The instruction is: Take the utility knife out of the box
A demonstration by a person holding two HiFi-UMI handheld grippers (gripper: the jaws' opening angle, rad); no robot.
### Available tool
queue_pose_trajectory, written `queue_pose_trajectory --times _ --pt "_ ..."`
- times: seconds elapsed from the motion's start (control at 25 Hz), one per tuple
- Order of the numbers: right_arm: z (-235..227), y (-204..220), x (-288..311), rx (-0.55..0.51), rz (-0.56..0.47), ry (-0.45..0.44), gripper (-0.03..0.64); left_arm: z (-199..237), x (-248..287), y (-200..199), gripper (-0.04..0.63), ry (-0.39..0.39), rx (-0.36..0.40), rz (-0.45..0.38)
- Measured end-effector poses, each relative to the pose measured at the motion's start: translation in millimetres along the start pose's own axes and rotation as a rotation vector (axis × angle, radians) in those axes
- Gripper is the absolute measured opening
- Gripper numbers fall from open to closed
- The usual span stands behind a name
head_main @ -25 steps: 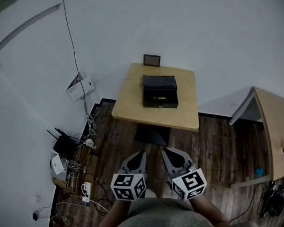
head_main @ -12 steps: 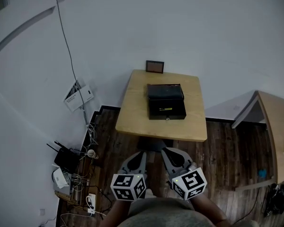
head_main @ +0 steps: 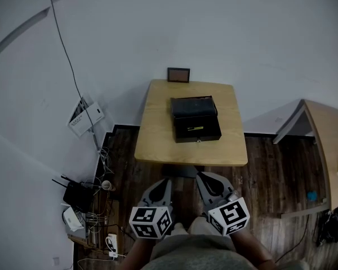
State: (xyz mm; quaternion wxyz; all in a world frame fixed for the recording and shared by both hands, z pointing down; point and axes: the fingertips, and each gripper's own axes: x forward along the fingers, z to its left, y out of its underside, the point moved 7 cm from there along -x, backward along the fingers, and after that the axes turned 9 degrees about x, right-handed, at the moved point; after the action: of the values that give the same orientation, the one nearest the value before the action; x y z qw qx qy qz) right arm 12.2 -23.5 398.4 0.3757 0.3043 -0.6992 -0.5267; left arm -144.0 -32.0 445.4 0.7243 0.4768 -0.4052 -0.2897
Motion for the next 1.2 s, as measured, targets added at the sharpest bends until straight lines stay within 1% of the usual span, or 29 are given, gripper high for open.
queue_pose_trajectory --times 0.12,0.28,0.56,0.88,1.2 --pt "-12.9 -2.0 2.9 -0.007 0.034 0.029 0.000 4.4 9.5 -3.2 0.005 0.000 -0.005 0.002" --pt "-29.1 -6.2 16.2 0.000 0.029 0.041 0.000 10.9 24.6 -8.0 0.005 -0.001 -0.007 0.005" --pt "-61.9 -15.9 58.9 -0.018 0.016 0.005 0.000 27.2 66.7 -23.4 0.005 -0.024 -0.011 0.002" --pt "-106.7 -40.6 107.8 -0.047 0.016 -0.048 0.000 38.6 123.6 -55.2 0.005 -0.044 -0.022 -0.014" --pt "-153.7 -50.6 150.3 -0.073 0.078 -0.102 0.000 51.5 174.4 -77.3 0.005 -0.086 -0.042 -0.032"
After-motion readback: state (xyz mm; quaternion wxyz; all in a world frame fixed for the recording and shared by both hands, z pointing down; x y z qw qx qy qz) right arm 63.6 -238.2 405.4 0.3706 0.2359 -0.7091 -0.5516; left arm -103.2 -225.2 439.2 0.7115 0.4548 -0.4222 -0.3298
